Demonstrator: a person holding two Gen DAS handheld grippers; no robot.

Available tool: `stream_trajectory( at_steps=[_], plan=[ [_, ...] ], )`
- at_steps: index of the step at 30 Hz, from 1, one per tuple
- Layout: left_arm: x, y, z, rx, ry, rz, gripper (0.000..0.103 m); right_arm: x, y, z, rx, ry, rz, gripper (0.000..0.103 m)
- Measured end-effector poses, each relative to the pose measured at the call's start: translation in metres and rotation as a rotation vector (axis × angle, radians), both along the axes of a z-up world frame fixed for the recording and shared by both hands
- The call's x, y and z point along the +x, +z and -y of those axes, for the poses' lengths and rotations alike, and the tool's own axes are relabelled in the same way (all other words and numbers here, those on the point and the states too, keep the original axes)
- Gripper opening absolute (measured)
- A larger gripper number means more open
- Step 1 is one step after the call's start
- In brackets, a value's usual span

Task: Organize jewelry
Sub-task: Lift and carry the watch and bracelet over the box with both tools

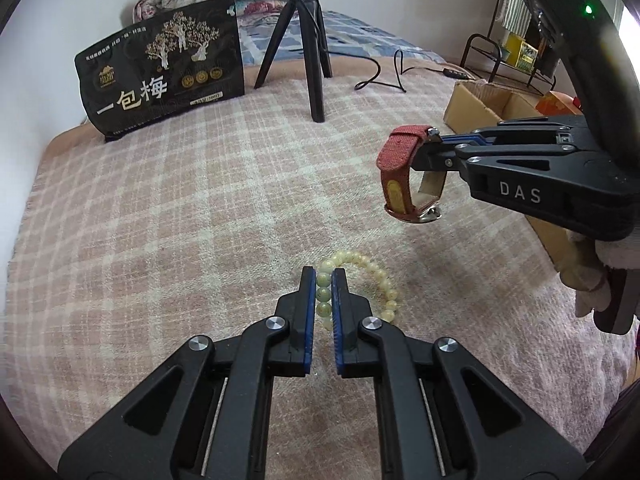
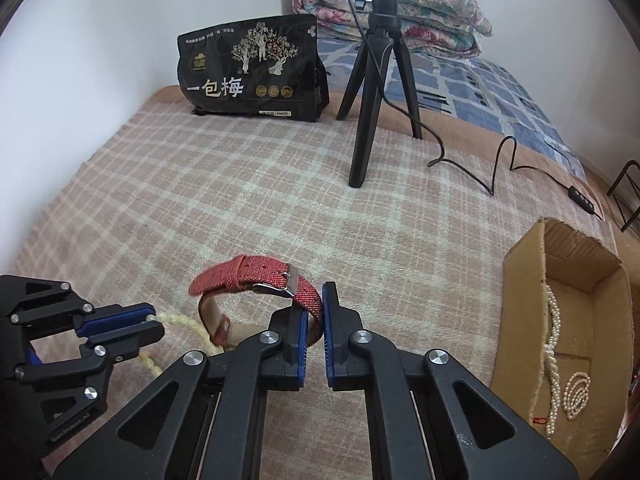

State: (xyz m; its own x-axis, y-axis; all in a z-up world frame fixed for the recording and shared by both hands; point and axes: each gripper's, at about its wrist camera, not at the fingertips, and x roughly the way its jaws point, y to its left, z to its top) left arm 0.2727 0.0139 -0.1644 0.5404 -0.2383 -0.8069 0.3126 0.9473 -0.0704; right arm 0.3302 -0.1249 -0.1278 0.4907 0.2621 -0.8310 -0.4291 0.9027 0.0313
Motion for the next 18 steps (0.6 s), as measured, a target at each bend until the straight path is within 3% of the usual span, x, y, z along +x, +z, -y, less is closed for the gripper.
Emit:
stream_trajectory(
  at_steps=[18],
  plan=[
    [-0.038,0.052,0.01,-0.036,-0.033,0.095,0.005,-0.028,0.043,0.036,0.032,-0.047,0.074,0.005]
  ],
)
